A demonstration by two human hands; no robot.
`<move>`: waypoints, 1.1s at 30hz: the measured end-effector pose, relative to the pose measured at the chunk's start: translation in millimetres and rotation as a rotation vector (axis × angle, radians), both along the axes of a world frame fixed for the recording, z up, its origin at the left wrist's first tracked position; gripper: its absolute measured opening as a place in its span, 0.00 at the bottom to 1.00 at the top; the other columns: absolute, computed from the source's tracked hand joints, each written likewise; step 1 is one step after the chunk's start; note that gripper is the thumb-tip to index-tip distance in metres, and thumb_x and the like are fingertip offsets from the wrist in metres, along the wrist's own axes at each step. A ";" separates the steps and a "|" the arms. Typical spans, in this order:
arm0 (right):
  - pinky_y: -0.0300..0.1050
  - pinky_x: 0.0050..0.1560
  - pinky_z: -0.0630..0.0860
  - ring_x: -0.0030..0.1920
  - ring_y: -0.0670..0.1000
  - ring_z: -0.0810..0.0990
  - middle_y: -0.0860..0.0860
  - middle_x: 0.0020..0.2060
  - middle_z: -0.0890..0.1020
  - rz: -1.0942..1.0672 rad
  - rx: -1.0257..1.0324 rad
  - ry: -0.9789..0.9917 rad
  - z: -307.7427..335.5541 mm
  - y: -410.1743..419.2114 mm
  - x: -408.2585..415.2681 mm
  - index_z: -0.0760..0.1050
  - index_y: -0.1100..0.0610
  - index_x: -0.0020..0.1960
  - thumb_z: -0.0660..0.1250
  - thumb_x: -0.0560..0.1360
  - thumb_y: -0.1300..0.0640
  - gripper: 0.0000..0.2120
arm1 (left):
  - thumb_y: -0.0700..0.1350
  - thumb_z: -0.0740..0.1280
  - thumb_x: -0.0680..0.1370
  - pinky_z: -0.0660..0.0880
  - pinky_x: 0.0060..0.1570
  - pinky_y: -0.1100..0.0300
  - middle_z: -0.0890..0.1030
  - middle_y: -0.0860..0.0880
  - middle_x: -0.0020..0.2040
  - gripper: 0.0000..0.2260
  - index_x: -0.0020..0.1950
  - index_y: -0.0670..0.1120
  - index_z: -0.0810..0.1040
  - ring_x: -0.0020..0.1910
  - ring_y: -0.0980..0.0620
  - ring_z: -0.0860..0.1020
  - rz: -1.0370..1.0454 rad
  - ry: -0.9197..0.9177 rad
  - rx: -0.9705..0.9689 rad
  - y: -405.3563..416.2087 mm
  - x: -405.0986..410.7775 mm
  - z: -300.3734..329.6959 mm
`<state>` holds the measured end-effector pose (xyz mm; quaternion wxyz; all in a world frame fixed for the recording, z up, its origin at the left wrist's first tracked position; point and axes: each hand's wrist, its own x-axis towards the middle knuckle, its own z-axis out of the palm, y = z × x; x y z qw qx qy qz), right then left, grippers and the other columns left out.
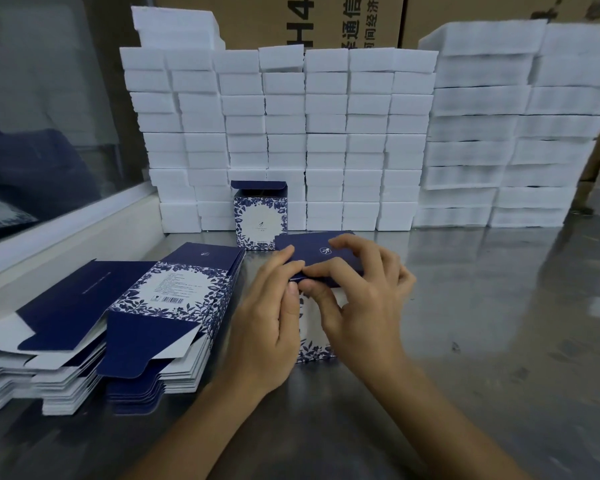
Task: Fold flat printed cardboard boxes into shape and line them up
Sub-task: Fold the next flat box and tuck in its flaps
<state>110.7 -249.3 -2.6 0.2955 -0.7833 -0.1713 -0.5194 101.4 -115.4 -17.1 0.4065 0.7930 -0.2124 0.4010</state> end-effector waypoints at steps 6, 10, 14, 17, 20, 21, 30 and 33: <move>0.54 0.55 0.70 0.61 0.54 0.75 0.51 0.64 0.77 0.068 -0.005 0.070 -6.7 -5.9 3.7 0.82 0.47 0.55 0.66 0.77 0.46 0.11 | 0.51 0.54 0.82 0.73 0.63 0.56 0.71 0.55 0.71 0.17 0.67 0.48 0.73 0.70 0.61 0.68 -0.008 0.030 -0.043 5.3 4.6 -3.0; 0.55 0.56 0.72 0.59 0.54 0.75 0.52 0.61 0.77 0.114 0.028 0.104 -7.9 -7.2 7.7 0.83 0.49 0.55 0.67 0.77 0.47 0.11 | 0.52 0.56 0.82 0.76 0.58 0.46 0.71 0.55 0.71 0.15 0.66 0.50 0.73 0.69 0.58 0.70 0.000 0.025 -0.057 5.9 6.4 -3.7; 0.57 0.56 0.73 0.58 0.51 0.72 0.51 0.58 0.77 0.171 0.104 0.103 -5.9 -5.9 9.0 0.84 0.51 0.52 0.71 0.75 0.51 0.08 | 0.51 0.56 0.82 0.76 0.58 0.46 0.72 0.55 0.70 0.15 0.65 0.48 0.74 0.68 0.57 0.71 0.004 0.023 -0.044 6.4 6.5 -2.4; 0.56 0.56 0.74 0.58 0.53 0.74 0.53 0.58 0.77 0.163 0.096 0.088 -7.0 -7.6 8.3 0.84 0.54 0.53 0.70 0.76 0.53 0.08 | 0.49 0.57 0.82 0.77 0.57 0.46 0.72 0.57 0.69 0.14 0.64 0.47 0.75 0.66 0.54 0.74 0.013 0.026 -0.053 6.3 5.0 -0.3; 0.44 0.59 0.75 0.59 0.52 0.76 0.55 0.60 0.76 0.210 0.188 0.115 -9.1 -11.7 9.6 0.81 0.59 0.56 0.68 0.78 0.58 0.09 | 0.45 0.58 0.82 0.76 0.59 0.49 0.72 0.56 0.69 0.13 0.63 0.45 0.76 0.66 0.54 0.73 0.042 0.029 -0.061 8.2 5.2 2.1; 0.36 0.60 0.73 0.60 0.50 0.76 0.55 0.60 0.76 0.228 0.229 0.138 -9.6 -13.0 10.2 0.80 0.60 0.57 0.67 0.79 0.60 0.09 | 0.45 0.57 0.82 0.74 0.61 0.54 0.72 0.55 0.69 0.13 0.63 0.45 0.76 0.67 0.55 0.72 0.056 0.025 -0.054 8.9 4.9 3.0; 0.25 0.46 0.69 0.50 0.35 0.76 0.50 0.54 0.78 0.317 0.383 0.230 -9.8 -19.0 13.8 0.77 0.48 0.52 0.69 0.78 0.62 0.10 | 0.45 0.57 0.83 0.71 0.53 0.62 0.68 0.50 0.74 0.12 0.62 0.46 0.77 0.60 0.35 0.77 0.132 0.113 -0.043 7.1 1.6 4.3; 0.25 0.41 0.69 0.49 0.37 0.77 0.49 0.52 0.78 0.307 0.389 0.223 -7.9 -20.7 14.9 0.77 0.47 0.49 0.71 0.77 0.62 0.10 | 0.47 0.58 0.83 0.66 0.40 0.75 0.69 0.50 0.74 0.11 0.62 0.48 0.76 0.45 0.39 0.79 0.141 0.101 -0.043 8.0 1.5 3.4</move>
